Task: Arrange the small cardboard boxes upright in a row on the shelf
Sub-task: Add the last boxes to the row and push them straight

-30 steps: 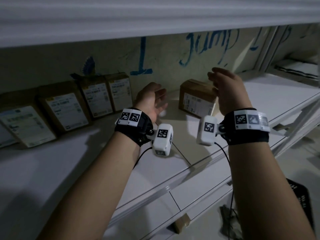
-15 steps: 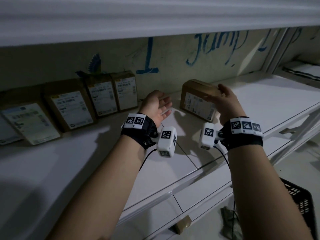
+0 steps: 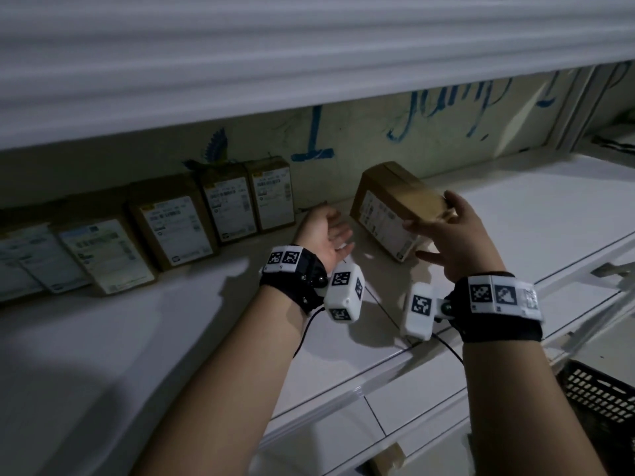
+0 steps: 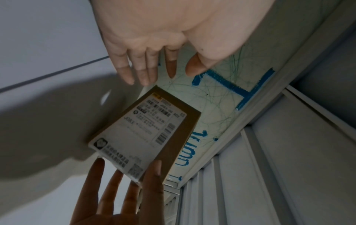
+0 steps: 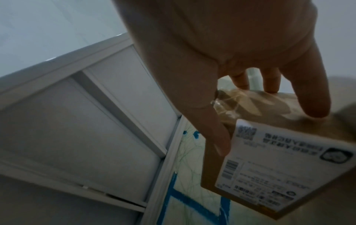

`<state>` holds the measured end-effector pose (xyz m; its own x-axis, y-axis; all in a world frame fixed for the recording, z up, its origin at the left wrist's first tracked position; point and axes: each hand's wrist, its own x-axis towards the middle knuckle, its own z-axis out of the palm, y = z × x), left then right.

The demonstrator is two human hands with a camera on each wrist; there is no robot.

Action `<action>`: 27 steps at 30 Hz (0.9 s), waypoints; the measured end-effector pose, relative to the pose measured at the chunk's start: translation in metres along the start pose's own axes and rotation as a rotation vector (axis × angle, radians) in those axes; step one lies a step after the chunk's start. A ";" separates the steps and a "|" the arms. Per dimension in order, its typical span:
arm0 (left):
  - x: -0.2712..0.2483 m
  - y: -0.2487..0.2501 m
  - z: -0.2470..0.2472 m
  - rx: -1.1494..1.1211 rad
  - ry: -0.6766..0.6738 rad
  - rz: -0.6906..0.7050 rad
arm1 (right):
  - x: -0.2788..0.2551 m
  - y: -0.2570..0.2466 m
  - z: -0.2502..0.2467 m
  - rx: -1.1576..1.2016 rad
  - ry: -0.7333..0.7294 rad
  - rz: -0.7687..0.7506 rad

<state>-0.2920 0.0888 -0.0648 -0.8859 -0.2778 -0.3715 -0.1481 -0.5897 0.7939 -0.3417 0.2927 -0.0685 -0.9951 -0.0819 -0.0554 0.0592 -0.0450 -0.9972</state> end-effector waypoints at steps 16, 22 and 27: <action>-0.049 0.021 -0.040 0.151 -0.011 0.154 | -0.057 0.010 0.056 0.049 -0.317 0.122; -0.063 0.019 -0.059 0.224 0.069 0.198 | -0.071 0.014 0.075 0.133 -0.331 0.146; -0.074 0.017 -0.070 0.341 0.151 0.282 | -0.073 0.015 0.087 0.109 -0.342 0.093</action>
<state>-0.1981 0.0467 -0.0572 -0.8421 -0.5137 -0.1643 -0.0689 -0.1998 0.9774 -0.2610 0.2117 -0.0754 -0.9021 -0.4180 -0.1076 0.1747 -0.1255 -0.9766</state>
